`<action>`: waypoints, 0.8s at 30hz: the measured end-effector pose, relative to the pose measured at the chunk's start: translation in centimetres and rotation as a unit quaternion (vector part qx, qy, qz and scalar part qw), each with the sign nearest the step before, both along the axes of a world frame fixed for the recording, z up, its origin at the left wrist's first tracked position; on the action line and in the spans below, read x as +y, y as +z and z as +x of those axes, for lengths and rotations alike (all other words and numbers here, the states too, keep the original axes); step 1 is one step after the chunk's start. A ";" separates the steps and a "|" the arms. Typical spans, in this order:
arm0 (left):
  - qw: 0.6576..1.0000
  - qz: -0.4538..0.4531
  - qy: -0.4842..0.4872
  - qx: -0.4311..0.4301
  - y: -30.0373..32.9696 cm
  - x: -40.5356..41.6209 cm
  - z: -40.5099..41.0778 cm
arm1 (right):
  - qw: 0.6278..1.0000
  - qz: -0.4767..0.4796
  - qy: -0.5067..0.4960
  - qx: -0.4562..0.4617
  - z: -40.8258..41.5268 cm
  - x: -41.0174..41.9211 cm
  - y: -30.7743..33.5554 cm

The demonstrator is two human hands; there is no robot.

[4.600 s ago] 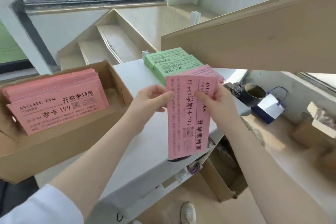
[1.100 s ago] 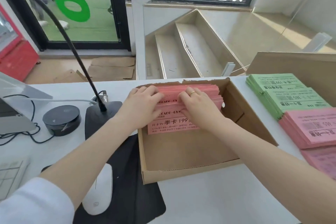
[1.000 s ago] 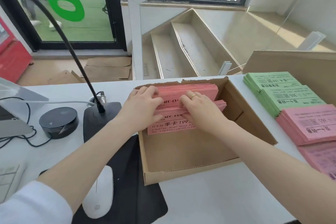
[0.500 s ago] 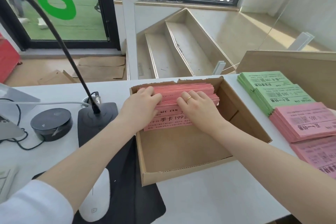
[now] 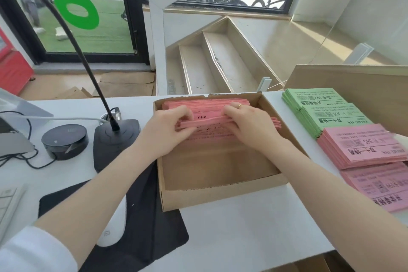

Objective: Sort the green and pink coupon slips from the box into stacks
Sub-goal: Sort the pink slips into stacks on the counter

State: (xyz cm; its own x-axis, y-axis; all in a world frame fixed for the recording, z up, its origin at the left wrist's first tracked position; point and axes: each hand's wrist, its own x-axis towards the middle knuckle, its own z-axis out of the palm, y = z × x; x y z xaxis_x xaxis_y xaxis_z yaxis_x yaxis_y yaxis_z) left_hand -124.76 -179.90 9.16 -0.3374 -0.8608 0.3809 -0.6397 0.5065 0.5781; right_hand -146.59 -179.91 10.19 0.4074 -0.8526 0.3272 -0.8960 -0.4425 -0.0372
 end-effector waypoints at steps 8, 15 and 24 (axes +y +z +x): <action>0.960 0.007 0.009 0.281 4.0 10.1 -4.9 | 0.997 -0.057 0.033 0.028 -2.7 9.4 9.4; 0.956 0.039 0.028 0.290 0.7 19.5 -7.6 | 0.993 -0.003 0.118 -0.021 -6.2 16.5 5.7; 0.908 0.191 0.150 0.341 -8.0 23.7 -7.0 | 0.992 0.116 0.007 0.037 -6.0 18.9 -3.2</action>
